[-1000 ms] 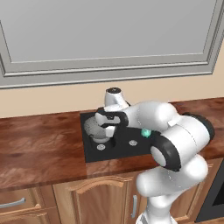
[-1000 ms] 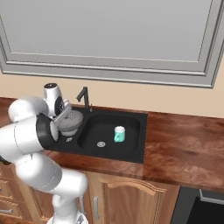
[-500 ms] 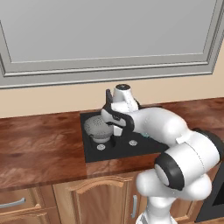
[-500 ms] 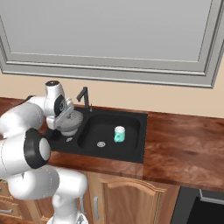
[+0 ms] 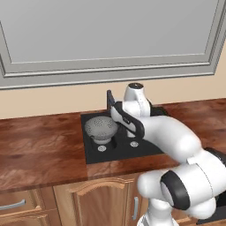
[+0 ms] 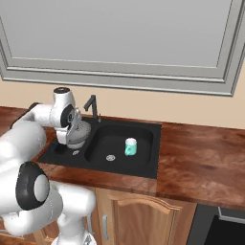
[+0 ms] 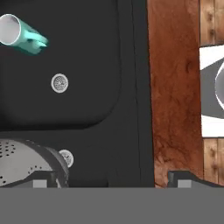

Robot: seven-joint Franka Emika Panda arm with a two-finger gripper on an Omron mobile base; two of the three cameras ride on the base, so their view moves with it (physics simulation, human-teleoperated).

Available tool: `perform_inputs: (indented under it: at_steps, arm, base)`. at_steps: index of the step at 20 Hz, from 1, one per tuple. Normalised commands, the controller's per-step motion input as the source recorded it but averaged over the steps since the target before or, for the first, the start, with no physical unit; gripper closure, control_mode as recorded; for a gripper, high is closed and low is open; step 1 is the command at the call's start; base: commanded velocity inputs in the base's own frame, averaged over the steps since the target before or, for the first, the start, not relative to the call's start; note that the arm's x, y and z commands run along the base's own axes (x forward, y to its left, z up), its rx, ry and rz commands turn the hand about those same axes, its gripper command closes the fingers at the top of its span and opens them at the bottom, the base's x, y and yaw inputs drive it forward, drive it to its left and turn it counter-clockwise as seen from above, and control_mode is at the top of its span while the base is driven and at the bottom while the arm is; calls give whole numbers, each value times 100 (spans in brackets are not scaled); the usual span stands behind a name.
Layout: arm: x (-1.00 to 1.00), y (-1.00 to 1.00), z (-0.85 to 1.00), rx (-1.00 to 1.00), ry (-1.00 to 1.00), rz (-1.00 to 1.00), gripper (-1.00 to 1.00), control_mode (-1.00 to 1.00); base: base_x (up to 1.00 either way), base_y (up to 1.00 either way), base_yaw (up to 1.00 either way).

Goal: Place the colander in the left basin and the mug in the right basin of the sink.

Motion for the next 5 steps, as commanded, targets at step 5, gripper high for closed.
perform_inputs:
  at_steps: [5]
  arm:
    - [-28,-24,21,-5,-1,35,-100,-100]
  base:
    - [0,0,0]
